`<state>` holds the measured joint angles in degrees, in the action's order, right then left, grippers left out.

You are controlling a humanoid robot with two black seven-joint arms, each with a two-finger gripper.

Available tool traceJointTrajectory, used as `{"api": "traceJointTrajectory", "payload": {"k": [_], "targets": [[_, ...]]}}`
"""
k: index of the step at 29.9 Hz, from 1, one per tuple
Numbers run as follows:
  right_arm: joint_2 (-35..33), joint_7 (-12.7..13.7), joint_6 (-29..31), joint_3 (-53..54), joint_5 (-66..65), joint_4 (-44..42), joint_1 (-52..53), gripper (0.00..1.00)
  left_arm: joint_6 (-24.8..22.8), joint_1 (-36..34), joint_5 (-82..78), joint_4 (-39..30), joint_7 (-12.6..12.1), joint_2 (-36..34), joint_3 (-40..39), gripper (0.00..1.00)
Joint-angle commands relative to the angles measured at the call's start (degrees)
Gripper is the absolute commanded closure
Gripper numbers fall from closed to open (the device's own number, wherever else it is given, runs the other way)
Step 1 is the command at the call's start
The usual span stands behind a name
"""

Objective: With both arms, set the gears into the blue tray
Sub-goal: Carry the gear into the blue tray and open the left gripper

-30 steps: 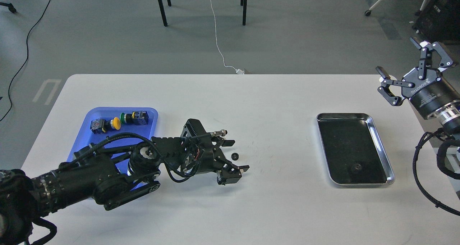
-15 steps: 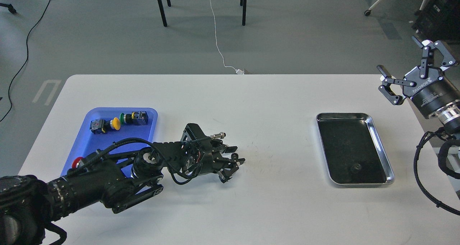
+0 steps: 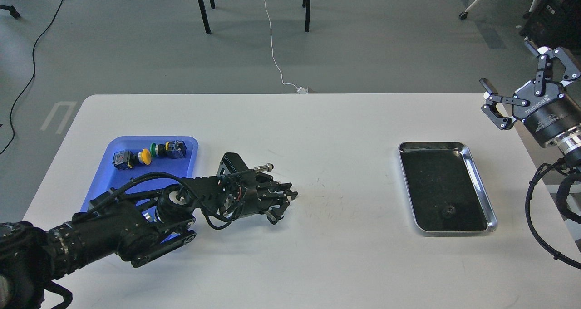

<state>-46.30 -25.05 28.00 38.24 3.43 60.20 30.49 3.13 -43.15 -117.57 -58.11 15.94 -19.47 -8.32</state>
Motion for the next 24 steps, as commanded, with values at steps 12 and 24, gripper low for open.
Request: {"api": "traceJointTrajectory", "payload": {"k": [12,24], "targets": [[-0.4,0.0,0.0,0.9,-0.2,0.2,-0.1,0.02,1.0,4.5,18.3,-1.7,6.7,-30.3,-3.1,0.79],[-1.4,0.0,0.0,0.9,-0.2,0.3,-0.1,0.02,1.0,8.6,18.3,3.8,7.4,-28.3,-2.3,0.43]]}}
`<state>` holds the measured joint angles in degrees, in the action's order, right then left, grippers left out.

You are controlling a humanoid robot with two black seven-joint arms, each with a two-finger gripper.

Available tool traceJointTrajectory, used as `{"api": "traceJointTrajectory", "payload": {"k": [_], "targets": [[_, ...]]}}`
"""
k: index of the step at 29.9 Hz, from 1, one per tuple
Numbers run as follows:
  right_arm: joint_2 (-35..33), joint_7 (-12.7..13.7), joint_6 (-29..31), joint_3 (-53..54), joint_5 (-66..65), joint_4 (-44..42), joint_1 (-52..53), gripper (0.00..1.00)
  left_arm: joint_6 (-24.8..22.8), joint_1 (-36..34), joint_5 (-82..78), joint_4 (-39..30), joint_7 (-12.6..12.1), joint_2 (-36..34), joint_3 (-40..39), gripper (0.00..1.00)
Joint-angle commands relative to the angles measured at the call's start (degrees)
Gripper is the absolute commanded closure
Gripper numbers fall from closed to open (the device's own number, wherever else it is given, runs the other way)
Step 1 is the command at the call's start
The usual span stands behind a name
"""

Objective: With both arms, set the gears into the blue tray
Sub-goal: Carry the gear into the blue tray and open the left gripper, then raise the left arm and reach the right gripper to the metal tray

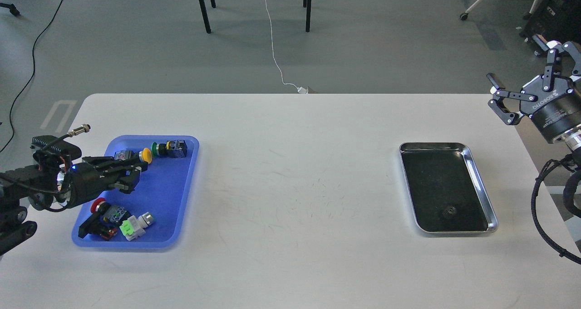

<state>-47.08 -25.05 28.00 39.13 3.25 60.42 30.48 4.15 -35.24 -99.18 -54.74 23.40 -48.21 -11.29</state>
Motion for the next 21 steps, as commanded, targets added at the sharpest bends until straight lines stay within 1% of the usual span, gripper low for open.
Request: {"api": "traceJointTrajectory", "payload": {"k": [1,2,6,8,10,13,15,20,21], "targets": [[-1.2,0.0,0.0,0.0,0.0,0.2,-0.1,0.02,0.0,0.6,-0.2,0.4,-0.1,0.4,1.1,0.42],[-1.5,0.0,0.0,0.0,0.0,0.3,-0.1,0.02,-0.1,0.6,-0.2,0.4,-0.1,0.3,1.4,0.42],[-3.5,0.1,0.0,-0.2,-0.2,0.2,-0.1,0.02,-0.1,0.1,0.5,0.3,0.2,0.3,1.1,0.33],[-4.6,0.2,0.0,-0.5,-0.9,0.2,-0.1,0.02,0.0,-0.6,1.2,0.0,0.7,0.2,0.1,0.26],[-6.0,0.4,0.0,-0.5,-1.9,0.1,0.0,0.02,-0.1,-2.2,4.5,-0.5,1.2,0.3,-2.5,0.22],[-8.5,0.5,0.0,-0.7,-6.3,0.1,0.6,0.02,-0.8,-4.4,15.9,-1.1,1.7,1.3,-6.9,0.18],[-9.9,0.5,0.0,-0.7,-10.2,0.2,0.6,0.02,-1.5,-7.1,24.4,-1.6,1.7,2.9,-7.4,0.18],[-13.1,0.5,0.0,-0.6,-17.3,0.5,0.8,0.03,-6.4,-14.1,47.8,-1.6,1.3,7.9,-7.9,0.17],[-13.7,0.5,0.0,-0.6,-18.5,0.8,1.1,0.03,-7.3,-15.5,53.5,-1.4,1.1,8.8,-8.2,0.16]]}}
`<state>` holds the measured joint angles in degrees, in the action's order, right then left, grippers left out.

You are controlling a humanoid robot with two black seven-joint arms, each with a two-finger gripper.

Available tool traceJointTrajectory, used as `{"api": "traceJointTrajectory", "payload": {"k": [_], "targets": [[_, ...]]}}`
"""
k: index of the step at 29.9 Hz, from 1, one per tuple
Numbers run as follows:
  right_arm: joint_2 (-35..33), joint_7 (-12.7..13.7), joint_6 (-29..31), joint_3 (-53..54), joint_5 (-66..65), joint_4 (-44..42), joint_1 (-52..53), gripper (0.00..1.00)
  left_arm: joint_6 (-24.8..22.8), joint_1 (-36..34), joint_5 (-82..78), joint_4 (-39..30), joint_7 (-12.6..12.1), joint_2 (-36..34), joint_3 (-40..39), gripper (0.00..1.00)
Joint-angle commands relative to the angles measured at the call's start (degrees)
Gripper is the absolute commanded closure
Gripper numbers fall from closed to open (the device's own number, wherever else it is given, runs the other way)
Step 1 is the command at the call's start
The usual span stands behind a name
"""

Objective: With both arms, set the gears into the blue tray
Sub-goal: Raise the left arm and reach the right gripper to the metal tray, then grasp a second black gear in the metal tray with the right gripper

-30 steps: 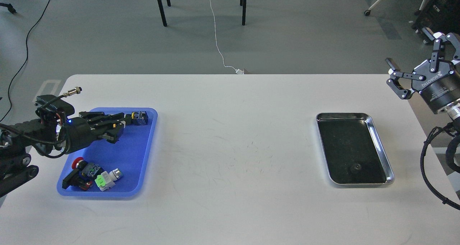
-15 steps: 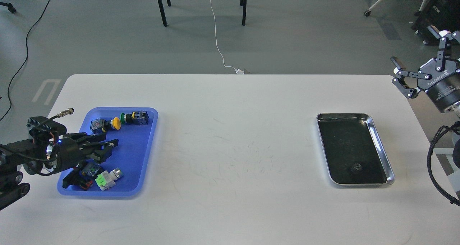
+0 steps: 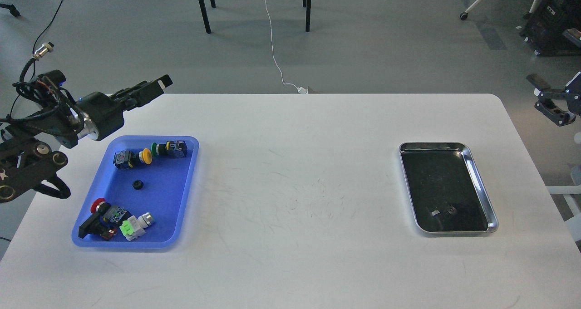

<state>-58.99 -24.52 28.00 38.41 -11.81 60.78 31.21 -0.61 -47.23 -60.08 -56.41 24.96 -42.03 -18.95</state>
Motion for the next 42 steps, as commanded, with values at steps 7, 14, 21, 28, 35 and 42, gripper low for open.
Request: {"api": "traceJointTrajectory", "payload": {"k": [7,14,21,28,35,42], "targets": [[-3.8,1.7,0.0,-0.9,-14.4,-0.2,11.0,0.03,-5.7,-7.5,48.0,2.2,-8.0,8.8,-4.7,0.02],[-2.5,6.3,0.0,-7.2,-26.4,2.8,21.1,0.03,-5.8,-6.7,61.0,6.7,-11.1,18.1,-17.1,0.02],[2.0,6.9,0.0,-22.4,-50.1,8.6,29.3,0.03,-9.7,-5.9,61.3,13.1,-10.8,22.9,-20.0,0.02],[3.5,5.2,0.0,-35.8,-69.2,13.5,30.9,0.04,-10.6,-4.4,63.5,13.1,-10.8,22.9,-20.9,0.02],[6.3,4.7,0.0,-43.1,-79.3,12.4,29.7,0.05,-10.7,-4.4,63.7,13.0,-10.5,22.5,-20.9,0.02],[8.3,4.7,0.0,-44.4,-83.9,8.7,26.5,0.2,-10.8,-3.7,63.6,12.8,-10.5,22.4,-20.9,0.02]]}}
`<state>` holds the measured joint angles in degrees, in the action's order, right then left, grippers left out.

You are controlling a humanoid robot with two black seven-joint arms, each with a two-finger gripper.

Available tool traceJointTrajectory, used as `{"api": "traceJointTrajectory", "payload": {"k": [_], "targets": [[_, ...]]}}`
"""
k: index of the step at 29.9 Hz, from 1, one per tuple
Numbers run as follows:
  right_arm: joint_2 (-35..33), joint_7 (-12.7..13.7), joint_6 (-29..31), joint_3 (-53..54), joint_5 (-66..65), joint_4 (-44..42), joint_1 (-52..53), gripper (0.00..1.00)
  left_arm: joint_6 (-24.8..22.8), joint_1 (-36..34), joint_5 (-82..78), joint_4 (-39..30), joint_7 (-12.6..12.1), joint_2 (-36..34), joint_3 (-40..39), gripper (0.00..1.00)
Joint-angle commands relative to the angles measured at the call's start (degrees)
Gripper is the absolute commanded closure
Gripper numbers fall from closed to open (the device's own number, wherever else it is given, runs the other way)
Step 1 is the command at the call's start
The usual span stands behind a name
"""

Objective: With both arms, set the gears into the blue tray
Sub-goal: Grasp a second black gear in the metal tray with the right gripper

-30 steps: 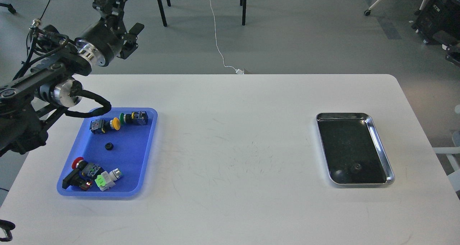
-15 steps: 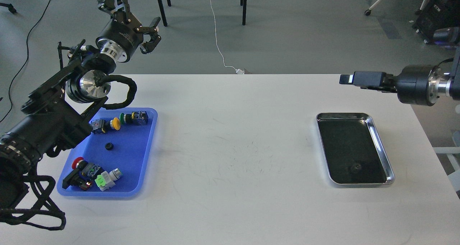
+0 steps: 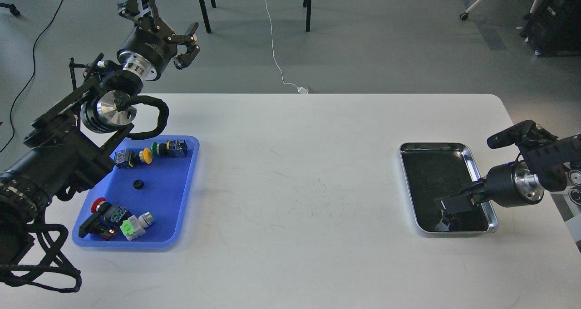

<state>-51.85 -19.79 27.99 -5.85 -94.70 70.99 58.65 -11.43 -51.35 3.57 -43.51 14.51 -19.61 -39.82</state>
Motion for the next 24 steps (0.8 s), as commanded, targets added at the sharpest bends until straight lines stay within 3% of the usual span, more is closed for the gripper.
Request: {"api": "traceJointTrajectory", "payload": {"k": [1,5,17,24], "targets": [[1.7,0.0,0.0,-0.1,-1.0,-2.1,-1.0,0.23,0.0,0.5,0.0,-0.2,0.0,0.0,0.0,0.02],[4.5,0.2,0.0,-0.2,-1.0,-4.4,-1.3,0.34,0.0,0.7,-0.1,-0.2,-0.1,0.0,0.0,0.02],[7.6,0.5,0.0,-0.5,-1.3,-6.8,-2.9,0.39,0.0,1.2,-0.1,-0.2,-0.1,-0.3,0.1,0.02],[7.4,0.5,0.0,-0.5,-2.8,-6.7,-3.4,0.63,0.0,1.3,-0.1,-0.2,-0.1,-0.3,0.1,0.02]]}}
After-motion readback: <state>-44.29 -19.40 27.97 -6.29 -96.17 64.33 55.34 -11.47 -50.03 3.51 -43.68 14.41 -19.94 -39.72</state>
